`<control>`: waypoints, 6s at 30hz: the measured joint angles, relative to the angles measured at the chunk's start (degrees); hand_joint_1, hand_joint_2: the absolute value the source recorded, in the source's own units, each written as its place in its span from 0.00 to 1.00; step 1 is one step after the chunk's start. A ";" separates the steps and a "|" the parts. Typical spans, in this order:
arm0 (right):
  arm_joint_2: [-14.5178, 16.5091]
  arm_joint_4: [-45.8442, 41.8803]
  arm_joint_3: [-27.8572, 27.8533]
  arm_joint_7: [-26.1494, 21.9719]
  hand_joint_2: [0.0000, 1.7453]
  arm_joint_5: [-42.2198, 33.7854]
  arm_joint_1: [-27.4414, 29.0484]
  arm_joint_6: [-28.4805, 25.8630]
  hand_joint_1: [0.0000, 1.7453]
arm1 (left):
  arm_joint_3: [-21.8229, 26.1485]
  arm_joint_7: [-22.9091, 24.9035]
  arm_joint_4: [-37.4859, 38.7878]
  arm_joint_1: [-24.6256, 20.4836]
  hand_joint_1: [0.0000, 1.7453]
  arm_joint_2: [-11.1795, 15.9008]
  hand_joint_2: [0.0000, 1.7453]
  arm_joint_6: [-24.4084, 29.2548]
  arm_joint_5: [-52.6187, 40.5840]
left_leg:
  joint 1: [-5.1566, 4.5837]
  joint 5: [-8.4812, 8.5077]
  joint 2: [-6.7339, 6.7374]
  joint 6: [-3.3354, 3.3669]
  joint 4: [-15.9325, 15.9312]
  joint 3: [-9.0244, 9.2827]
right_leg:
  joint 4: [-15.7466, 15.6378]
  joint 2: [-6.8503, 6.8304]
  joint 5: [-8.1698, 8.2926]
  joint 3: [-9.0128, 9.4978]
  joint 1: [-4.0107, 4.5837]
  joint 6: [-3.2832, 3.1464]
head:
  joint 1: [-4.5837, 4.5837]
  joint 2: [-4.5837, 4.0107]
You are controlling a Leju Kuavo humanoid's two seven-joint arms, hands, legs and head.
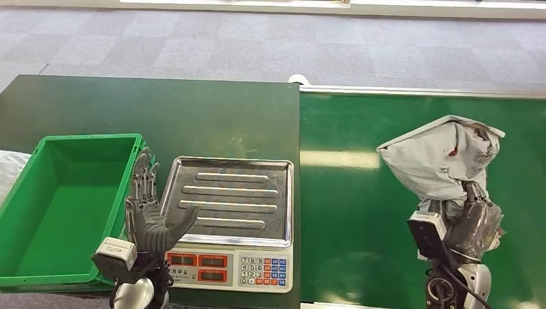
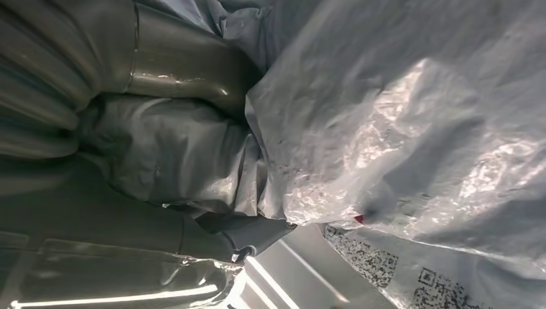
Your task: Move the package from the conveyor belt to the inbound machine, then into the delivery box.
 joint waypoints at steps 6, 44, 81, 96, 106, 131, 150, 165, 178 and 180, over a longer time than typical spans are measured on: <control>-4.34 -2.75 10.84 2.88 1.00 12.28 -3.88 0.66 1.00 | 0.21 -1.08 -0.16 -0.52 0.00 0.09 1.00 1.65 3.65 | 0.00 0.10 -0.02 0.01 0.00 0.02 | 0.00 -0.01 0.08 0.03 0.00 0.01 | 0.00 0.00; 2.71 47.17 69.98 6.99 1.00 -1.04 -41.06 21.34 1.00 | -3.05 -1.11 5.31 -11.93 0.00 -0.78 1.00 -0.17 12.25 | 0.02 0.20 -0.03 -0.03 0.01 -0.15 | 0.09 -0.02 0.14 -0.25 0.02 -0.02 | -0.01 0.00; 2.16 39.66 33.13 -2.85 1.00 -55.61 -24.81 59.88 0.00 | -2.86 -1.11 9.45 -11.48 0.00 -1.57 1.00 -3.13 11.71 | 0.00 0.29 -0.07 -0.05 0.03 -0.24 | 0.08 -0.04 0.22 -0.31 0.00 -0.05 | 0.01 0.00; 2.41 28.10 22.33 -3.19 1.00 -64.37 -16.58 69.38 0.00 | -2.97 5.42 9.89 -9.71 0.00 -0.72 1.00 -8.45 0.39 | 0.00 0.29 -0.08 -0.05 0.03 -0.25 | 0.07 -0.05 0.22 -0.32 0.00 -0.05 | 0.00 0.00; 2.39 23.29 15.17 -2.84 1.00 -62.29 -11.11 68.94 0.00 | -4.90 14.96 15.02 -11.97 0.00 -0.71 1.00 -11.57 -15.87 | 0.00 0.29 -0.06 -0.05 0.03 -0.24 | 0.06 -0.04 0.22 -0.33 0.00 -0.05 | -0.01 0.00; 2.83 22.19 11.35 -3.19 1.00 -58.41 -8.44 67.22 0.00 | -6.57 28.07 27.85 -17.28 0.00 -0.87 1.00 -13.90 -35.26 | 0.00 0.30 -0.06 -0.05 0.03 -0.22 | 0.06 -0.04 0.22 -0.27 0.00 -0.05 | -0.01 0.00; 3.98 22.21 9.00 -1.66 1.00 -61.01 -7.36 68.43 0.00 | -6.95 24.08 33.92 -20.28 1.00 -2.31 1.00 -11.27 -36.61 | 0.00 0.34 -0.11 -0.05 0.02 0.03 | 0.06 -0.10 0.24 0.04 -0.01 -0.05 | 0.00 0.00; 4.68 22.19 8.31 0.36 1.00 -64.79 -6.89 68.81 0.00 | -6.48 14.98 31.01 -17.44 1.00 -2.69 1.00 2.27 -31.43 | 0.00 0.34 -0.10 -0.05 0.02 -0.24 | 0.06 -0.08 0.24 -0.28 0.00 -0.04 | 0.00 0.00; 4.68 22.19 7.70 0.47 1.00 -65.31 -6.09 69.49 0.00 | -6.48 8.16 22.42 -14.27 1.00 -1.94 1.00 2.82 -28.89 | 0.00 0.34 -0.10 -0.05 0.02 -0.30 | 0.06 -0.08 0.24 -0.33 0.00 -0.04 | -0.01 0.00; 4.68 22.18 7.64 0.48 1.00 -65.28 -6.02 69.49 0.00 | -6.48 7.03 20.02 -13.84 1.00 -1.54 1.00 3.45 -28.67 | 0.00 0.34 -0.10 -0.05 0.02 -0.31 | 0.06 -0.08 0.24 -0.33 0.00 -0.04 | -0.01 0.00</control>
